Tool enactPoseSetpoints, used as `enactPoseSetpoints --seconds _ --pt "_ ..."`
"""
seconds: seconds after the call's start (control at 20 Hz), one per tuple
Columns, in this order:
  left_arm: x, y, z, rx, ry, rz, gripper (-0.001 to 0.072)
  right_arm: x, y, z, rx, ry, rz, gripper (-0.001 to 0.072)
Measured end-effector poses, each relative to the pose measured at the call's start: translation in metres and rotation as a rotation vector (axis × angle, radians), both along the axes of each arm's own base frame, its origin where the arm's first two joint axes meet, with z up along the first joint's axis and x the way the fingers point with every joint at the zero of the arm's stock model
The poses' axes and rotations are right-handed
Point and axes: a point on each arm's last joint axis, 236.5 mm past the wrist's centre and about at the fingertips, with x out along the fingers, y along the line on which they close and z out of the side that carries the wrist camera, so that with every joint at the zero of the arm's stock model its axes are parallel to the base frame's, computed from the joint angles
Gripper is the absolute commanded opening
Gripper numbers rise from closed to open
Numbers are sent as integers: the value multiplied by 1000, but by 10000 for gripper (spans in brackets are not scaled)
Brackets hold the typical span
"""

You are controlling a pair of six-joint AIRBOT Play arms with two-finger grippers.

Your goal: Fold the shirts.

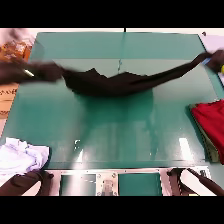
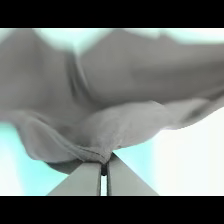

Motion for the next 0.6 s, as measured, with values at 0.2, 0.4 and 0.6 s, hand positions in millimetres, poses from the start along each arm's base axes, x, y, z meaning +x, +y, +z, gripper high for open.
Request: enactPoseSetpoints --seconds 0.2,0.4,0.6 --pt "-60 24 180 0 -431 11 21 -64 2 148 -136 -330 -112 21" --pt "-122 48 268 6 -680 55 21 -134 18 248 -246 -599 -232 22" --pt "-128 61 275 45 -706 96 21 -159 26 274 -272 -681 -276 22"
